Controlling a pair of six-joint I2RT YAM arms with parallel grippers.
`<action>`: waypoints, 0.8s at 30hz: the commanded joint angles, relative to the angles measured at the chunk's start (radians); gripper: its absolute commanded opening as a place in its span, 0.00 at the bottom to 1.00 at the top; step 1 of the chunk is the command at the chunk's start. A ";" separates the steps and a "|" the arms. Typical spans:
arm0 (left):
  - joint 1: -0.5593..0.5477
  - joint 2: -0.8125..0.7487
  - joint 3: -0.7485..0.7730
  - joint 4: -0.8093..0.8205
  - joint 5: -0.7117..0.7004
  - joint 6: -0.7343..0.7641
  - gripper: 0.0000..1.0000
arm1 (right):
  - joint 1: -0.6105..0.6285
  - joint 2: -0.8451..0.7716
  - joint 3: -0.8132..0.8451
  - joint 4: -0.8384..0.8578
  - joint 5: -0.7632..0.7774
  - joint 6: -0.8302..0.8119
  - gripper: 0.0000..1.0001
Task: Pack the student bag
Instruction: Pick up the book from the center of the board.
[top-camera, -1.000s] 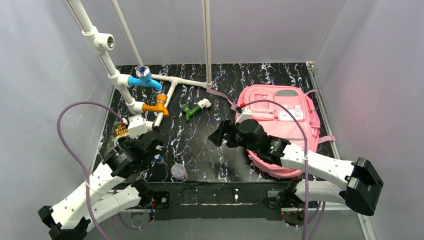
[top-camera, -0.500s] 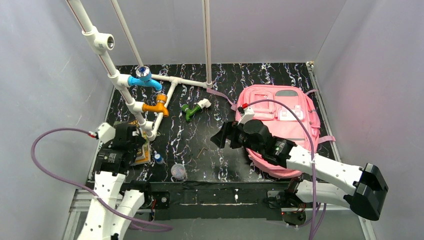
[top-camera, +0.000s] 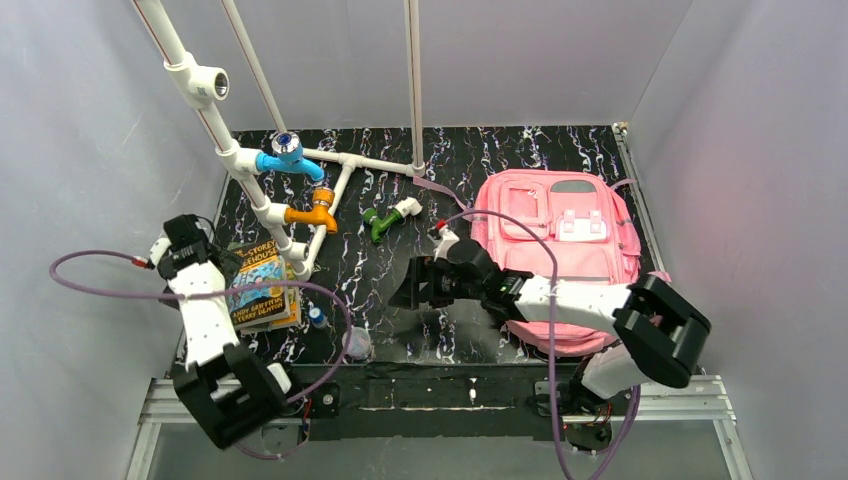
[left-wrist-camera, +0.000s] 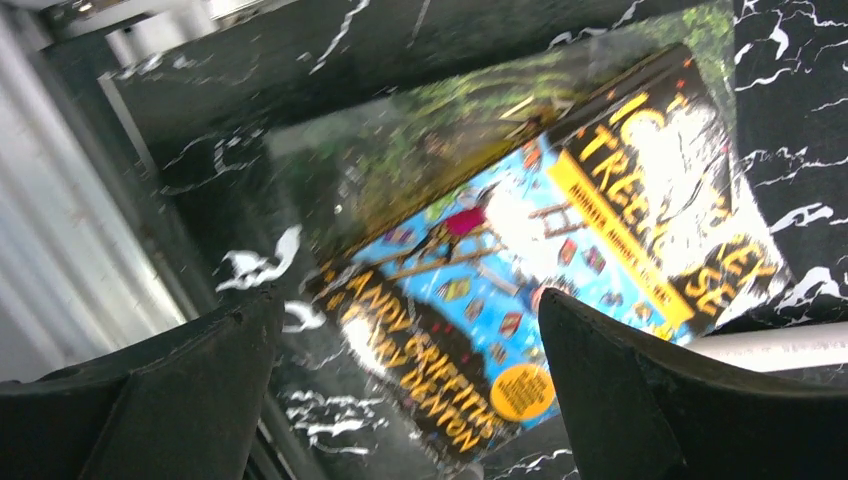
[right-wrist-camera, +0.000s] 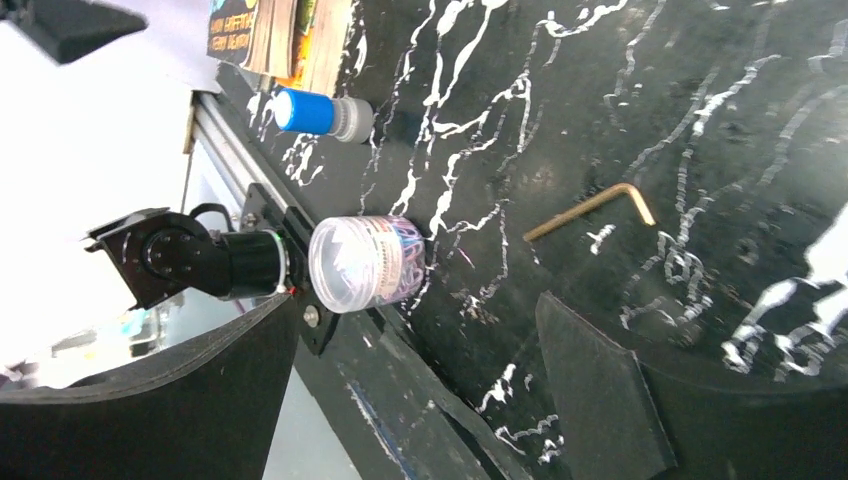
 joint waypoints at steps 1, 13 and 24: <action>0.058 0.150 0.057 0.143 0.167 0.182 0.98 | 0.009 0.110 0.056 0.277 -0.122 0.099 0.95; 0.060 0.312 -0.023 0.318 0.351 0.270 0.98 | 0.034 0.312 0.205 0.341 -0.141 0.132 0.93; 0.059 0.400 -0.045 0.432 0.560 0.172 0.86 | -0.053 0.485 0.451 0.226 -0.101 0.078 0.86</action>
